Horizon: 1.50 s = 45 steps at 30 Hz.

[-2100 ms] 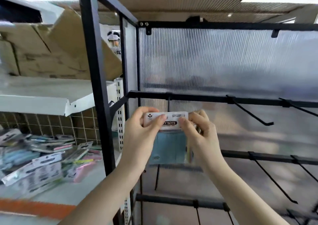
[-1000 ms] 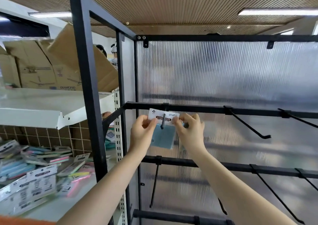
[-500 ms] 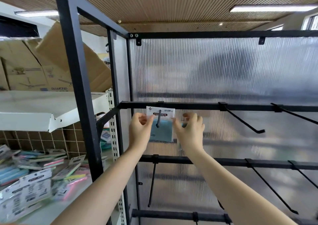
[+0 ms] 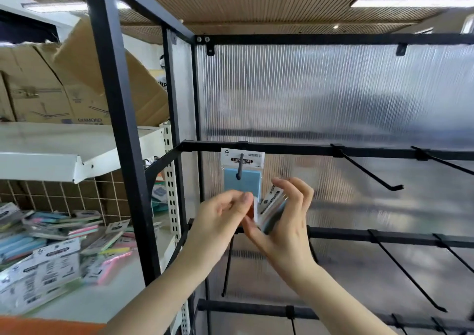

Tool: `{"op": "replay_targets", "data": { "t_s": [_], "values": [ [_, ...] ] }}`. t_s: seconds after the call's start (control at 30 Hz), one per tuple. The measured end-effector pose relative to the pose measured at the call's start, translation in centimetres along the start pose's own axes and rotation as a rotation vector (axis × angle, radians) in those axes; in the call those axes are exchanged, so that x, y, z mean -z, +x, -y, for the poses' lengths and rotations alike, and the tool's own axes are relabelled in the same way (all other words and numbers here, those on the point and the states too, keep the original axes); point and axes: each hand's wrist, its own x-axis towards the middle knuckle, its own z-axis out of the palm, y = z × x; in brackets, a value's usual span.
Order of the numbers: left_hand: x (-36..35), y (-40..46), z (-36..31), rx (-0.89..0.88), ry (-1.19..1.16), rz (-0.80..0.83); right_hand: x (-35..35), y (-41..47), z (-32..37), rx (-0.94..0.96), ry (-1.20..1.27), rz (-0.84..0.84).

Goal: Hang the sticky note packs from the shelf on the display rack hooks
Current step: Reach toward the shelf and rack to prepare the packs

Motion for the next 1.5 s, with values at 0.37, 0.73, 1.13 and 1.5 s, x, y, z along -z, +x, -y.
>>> {"op": "replay_targets", "data": {
  "t_s": [0.37, 0.73, 1.13, 1.5],
  "values": [
    [0.9, -3.7, -1.7, 0.005, -0.002, -0.146, 0.8, -2.5, 1.6, 0.189, 0.119, 0.095],
    [2.1, -2.0, -4.2, -0.3, 0.334, -0.23, 2.2, 2.5, 5.0, -0.608, 0.775, 0.266],
    [2.3, 1.3, -3.0, -0.202, 0.222, -0.233, 1.1, 4.2, 4.2, -0.614, 0.602, 0.237],
    [2.0, 4.5, 2.6, -0.144, 0.387, -0.422, -1.0, 4.6, 0.9, -0.615, 0.292, 0.107]
  ]
}}
